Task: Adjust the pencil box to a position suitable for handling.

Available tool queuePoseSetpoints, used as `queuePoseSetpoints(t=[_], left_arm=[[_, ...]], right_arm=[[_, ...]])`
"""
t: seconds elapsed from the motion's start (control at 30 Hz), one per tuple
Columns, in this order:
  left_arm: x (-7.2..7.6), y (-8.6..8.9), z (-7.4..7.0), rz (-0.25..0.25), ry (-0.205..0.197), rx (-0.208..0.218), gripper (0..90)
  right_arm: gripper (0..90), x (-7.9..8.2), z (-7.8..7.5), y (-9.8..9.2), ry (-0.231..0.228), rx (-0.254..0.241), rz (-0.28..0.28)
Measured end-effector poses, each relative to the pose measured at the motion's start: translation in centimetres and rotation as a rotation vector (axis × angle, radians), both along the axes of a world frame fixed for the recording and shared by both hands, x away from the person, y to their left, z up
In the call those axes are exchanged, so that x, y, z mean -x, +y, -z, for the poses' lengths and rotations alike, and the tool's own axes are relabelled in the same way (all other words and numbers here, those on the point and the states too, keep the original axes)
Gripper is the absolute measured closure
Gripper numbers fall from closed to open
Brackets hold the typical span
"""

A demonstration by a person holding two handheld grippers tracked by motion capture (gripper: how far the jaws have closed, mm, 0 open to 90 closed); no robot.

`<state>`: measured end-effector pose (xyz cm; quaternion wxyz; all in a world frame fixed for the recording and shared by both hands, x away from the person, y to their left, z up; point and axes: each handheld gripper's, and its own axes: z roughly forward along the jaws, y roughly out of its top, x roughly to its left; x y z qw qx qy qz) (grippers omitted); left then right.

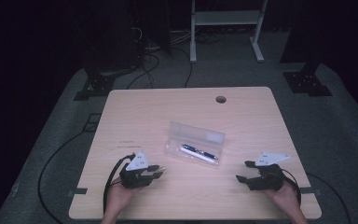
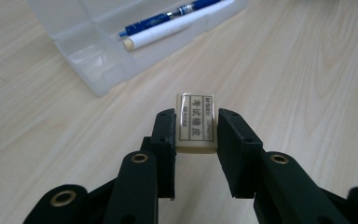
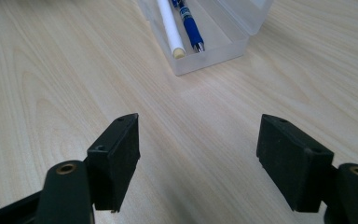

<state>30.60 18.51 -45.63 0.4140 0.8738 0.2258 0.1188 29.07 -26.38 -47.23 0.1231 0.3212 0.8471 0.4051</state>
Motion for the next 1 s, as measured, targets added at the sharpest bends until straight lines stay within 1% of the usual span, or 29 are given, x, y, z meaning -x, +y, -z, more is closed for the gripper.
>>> queuePoseSetpoints(t=[0.2, 0.23, 0.33, 0.43, 0.5, 0.57, 0.6, 0.67, 0.77, 0.83, 0.87, 0.9, 1.0], left_arm=[[-1.3, -0.4, -1.0, -0.003, -0.019, 0.019, 67.9], [-1.5, -0.5, -1.1, -0.001, -0.014, 0.024, 67.9], [-2.0, -1.0, -1.5, -0.005, -0.017, 0.015, 67.9], [-2.4, -1.3, -1.8, -0.006, -0.026, 0.028, 67.9], [-2.9, -1.5, -2.0, -0.008, -0.019, 0.03, 67.9], [-3.3, -1.8, -2.2, -0.009, -0.028, 0.021, 67.9], [-3.5, -1.9, -2.3, -0.013, -0.032, 0.029, 67.9], [-3.9, -2.0, -2.6, -0.017, -0.025, 0.028, 67.9], [-4.5, -2.2, -2.8, -0.024, -0.027, 0.035, 67.9], [-4.8, -2.3, -2.9, -0.036, -0.031, 0.047, 67.9], [-5.0, -2.4, -2.9, -0.042, -0.028, 0.043, 67.9], [-5.1, -2.4, -3.0, -0.047, -0.035, 0.039, 67.9], [-5.4, -2.5, -3.2, -0.055, -0.042, 0.045, 67.9]], right_arm=[[29.0, -0.2, 0.1, 0.1, 0.007, 0.002, -0.002], [29.0, -0.2, 0.1, 0.1, 0.008, 0.002, -0.002], [28.8, -0.2, 0.1, 0.2, 0.007, 0.001, -0.004], [28.6, -0.2, 0.1, 0.2, 0.006, 0.0, -0.004], [28.4, -0.2, 0.0, 0.2, 0.007, -0.003, -0.002], [27.8, -0.2, 0.0, 0.2, 0.003, -0.004, -0.001], [27.6, -0.2, 0.0, 0.1, 0.003, -0.004, 0.0], [27.1, -0.2, 0.0, 0.1, 0.004, -0.004, -0.001], [26.9, -0.2, 0.0, 0.1, 0.006, -0.005, 0.001], [27.0, -0.2, 0.0, 0.1, 0.005, -0.003, 0.002], [27.0, -0.2, 0.0, 0.1, 0.005, -0.001, 0.002], [27.0, -0.2, 0.0, 0.1, 0.006, 0.001, 0.002], [26.9, -0.2, -0.1, 0.2, -0.003, 0.002, 0.0]])
